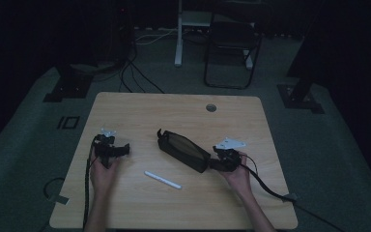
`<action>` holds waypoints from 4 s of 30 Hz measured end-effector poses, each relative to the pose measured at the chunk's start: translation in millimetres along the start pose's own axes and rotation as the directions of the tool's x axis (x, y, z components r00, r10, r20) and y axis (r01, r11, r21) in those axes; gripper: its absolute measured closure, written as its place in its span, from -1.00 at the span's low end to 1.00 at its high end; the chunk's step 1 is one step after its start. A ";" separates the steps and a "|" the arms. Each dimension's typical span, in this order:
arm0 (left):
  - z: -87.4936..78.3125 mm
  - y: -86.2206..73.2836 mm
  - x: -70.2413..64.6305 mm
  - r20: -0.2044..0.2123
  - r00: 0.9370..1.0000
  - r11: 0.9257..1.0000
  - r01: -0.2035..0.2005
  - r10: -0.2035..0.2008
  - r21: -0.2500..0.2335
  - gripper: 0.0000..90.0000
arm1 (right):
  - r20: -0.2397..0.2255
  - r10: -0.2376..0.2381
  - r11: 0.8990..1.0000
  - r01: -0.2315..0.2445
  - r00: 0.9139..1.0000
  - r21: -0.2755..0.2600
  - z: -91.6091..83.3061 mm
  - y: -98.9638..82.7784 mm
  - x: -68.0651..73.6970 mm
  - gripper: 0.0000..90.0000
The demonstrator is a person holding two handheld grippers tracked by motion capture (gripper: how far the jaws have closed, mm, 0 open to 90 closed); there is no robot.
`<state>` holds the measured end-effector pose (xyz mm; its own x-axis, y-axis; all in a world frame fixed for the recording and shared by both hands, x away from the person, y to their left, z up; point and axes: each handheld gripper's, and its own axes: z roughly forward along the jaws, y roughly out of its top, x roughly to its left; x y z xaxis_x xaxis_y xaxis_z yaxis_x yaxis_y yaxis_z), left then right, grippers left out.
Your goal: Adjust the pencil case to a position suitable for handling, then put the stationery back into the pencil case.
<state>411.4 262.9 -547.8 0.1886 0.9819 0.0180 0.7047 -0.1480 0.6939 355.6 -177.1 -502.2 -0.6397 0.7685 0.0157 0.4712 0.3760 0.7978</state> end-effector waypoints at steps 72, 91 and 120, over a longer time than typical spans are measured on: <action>0.0 0.0 0.1 0.000 1.000 1.000 0.000 0.000 0.000 -0.87 | -0.166 -0.295 0.955 0.288 0.941 -0.067 -16.8 11.6 85.6 0.02; 0.1 0.0 0.1 -0.001 1.000 1.000 0.001 -0.001 -0.001 -0.87 | -0.314 -0.277 0.955 0.295 0.908 0.011 28.8 -15.4 109.2 0.26; 0.1 0.0 0.1 -0.001 1.000 1.000 0.001 -0.001 -0.001 -0.87 | -0.367 -0.263 0.953 0.299 0.892 0.044 46.9 -19.5 107.1 0.36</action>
<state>411.5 263.0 -547.8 0.1874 0.9821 0.0179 0.7042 -0.1470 0.6946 306.4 -77.8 -544.3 -0.9176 0.3966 0.0255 0.2845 0.6108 0.7389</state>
